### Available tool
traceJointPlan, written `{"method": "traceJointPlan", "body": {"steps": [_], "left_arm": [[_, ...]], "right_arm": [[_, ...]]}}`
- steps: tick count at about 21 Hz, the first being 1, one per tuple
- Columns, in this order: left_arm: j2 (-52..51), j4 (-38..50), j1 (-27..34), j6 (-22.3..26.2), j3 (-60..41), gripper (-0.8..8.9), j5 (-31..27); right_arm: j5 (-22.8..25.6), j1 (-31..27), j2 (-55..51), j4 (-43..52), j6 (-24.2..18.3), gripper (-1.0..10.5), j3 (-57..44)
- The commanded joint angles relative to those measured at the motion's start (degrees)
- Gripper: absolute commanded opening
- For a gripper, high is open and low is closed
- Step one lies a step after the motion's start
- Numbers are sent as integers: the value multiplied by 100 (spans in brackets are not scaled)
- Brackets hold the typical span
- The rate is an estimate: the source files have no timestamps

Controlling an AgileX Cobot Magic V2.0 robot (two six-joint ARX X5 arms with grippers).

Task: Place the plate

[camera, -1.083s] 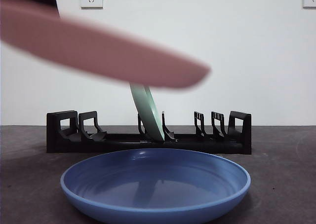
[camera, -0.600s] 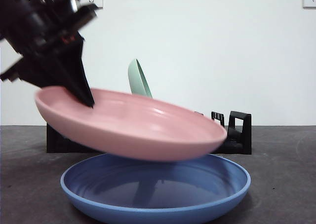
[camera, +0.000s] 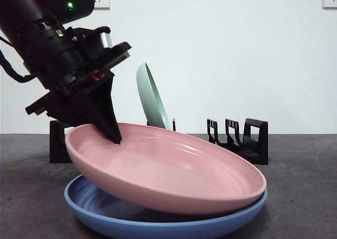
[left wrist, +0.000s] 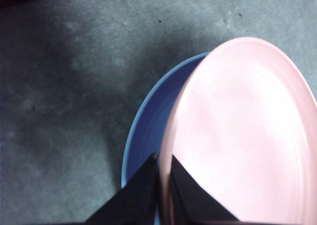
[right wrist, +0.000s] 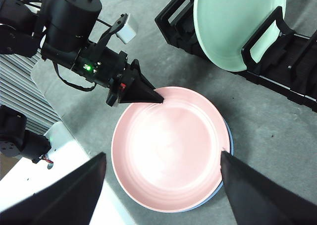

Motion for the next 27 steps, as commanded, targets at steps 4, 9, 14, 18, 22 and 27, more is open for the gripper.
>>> {"method": "traceJointPlan", "body": {"steps": [4, 9, 14, 18, 22, 27], "left_arm": [[125, 92, -50, -70, 50, 29, 46], [125, 90, -50, -46, 70, 203, 48], [101, -308, -50, -46, 476, 473, 50], [-144, -1182, -50, 133, 997, 497, 50], [-835, -1908, -50, 256, 1215, 603, 50], [-1687, -2420, -48, 254, 1246, 601, 50]], "right_arm": [[7, 28, 39, 55, -17, 365, 94], [7, 28, 39, 55, -9, 365, 94], [7, 28, 39, 55, 22, 365, 94], [7, 28, 39, 55, 20, 365, 94], [7, 28, 39, 59, 20, 365, 94], [7, 28, 39, 61, 20, 365, 94]]}}
